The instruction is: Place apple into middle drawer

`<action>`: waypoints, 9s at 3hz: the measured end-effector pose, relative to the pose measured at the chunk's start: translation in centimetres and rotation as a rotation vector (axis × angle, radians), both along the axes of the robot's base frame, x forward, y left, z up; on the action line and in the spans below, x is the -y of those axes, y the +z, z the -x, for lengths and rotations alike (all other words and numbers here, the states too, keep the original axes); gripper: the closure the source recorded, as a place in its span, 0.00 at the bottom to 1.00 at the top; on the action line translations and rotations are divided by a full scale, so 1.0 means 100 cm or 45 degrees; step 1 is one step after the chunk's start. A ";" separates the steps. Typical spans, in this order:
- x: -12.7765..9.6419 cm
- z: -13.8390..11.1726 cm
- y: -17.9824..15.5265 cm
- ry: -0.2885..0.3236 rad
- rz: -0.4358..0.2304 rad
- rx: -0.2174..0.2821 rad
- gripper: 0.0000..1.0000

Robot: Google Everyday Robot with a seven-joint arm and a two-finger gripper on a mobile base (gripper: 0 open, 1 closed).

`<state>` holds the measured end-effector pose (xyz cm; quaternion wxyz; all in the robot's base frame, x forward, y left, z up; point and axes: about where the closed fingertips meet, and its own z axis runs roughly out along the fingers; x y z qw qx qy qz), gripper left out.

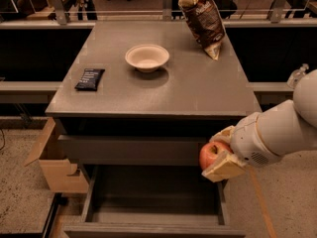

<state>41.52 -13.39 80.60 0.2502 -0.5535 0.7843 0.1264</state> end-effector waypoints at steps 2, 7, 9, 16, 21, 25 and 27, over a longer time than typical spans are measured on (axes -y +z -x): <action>0.000 -0.003 -0.027 -0.026 -0.021 -0.040 1.00; -0.033 -0.035 -0.244 -0.088 -0.167 -0.207 1.00; -0.044 -0.037 -0.287 -0.123 -0.225 -0.239 1.00; -0.138 -0.077 -0.377 0.048 -0.544 -0.086 1.00; -0.169 -0.099 -0.416 0.064 -0.525 -0.012 0.66; -0.175 -0.096 -0.417 0.074 -0.537 -0.022 0.00; -0.133 -0.120 -0.413 -0.067 -0.614 0.025 0.00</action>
Offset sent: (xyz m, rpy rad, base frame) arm 0.0078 -0.0034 -0.0704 0.0478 0.0847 -0.0571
